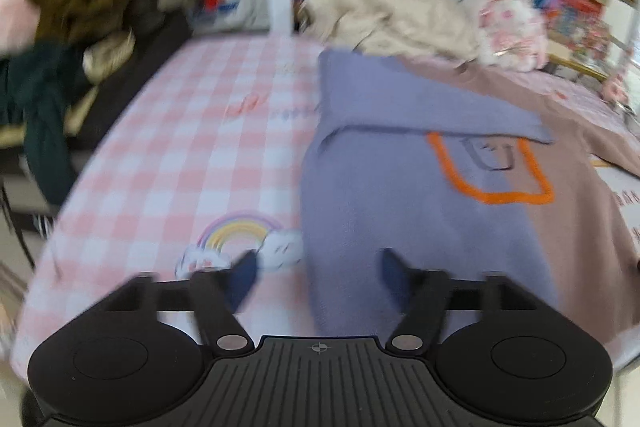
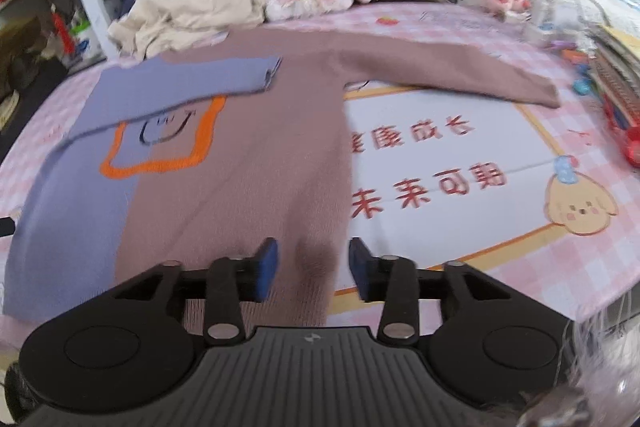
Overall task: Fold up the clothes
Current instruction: 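Open the left gripper and withdraw it from the folded sleeve, then reach the right gripper to the mauve sleeve cuff and close on it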
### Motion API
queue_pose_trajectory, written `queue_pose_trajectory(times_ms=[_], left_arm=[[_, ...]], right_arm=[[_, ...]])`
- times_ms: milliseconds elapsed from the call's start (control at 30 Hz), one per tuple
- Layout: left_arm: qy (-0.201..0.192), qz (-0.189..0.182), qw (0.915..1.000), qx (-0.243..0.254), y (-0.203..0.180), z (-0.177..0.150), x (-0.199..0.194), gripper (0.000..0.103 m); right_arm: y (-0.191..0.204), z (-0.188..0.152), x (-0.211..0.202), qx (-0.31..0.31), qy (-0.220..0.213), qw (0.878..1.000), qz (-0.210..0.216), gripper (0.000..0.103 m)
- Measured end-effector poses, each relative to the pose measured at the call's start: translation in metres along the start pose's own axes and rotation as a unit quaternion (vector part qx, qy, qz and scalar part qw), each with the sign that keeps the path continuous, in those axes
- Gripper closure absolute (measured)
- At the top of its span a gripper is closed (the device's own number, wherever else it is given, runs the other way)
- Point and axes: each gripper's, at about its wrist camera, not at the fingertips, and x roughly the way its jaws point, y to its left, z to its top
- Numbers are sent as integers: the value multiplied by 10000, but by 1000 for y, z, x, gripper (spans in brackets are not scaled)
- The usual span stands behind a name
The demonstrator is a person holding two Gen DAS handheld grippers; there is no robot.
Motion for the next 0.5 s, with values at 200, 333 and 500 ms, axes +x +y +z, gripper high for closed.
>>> queue_pose_trajectory(times_ms=[200, 333, 500], left_arm=[[-118, -413, 9974, 572, -39, -1, -2, 12], [48, -666, 9933, 946, -61, -10, 5, 11], [180, -832, 9916, 975, -78, -12, 12, 11]], right_arm=[[-13, -7, -16, 351, -91, 9989, -281, 59], [-24, -15, -27, 420, -105, 9978, -494, 56], [-46, -23, -34, 608, -80, 9956, -713, 50]])
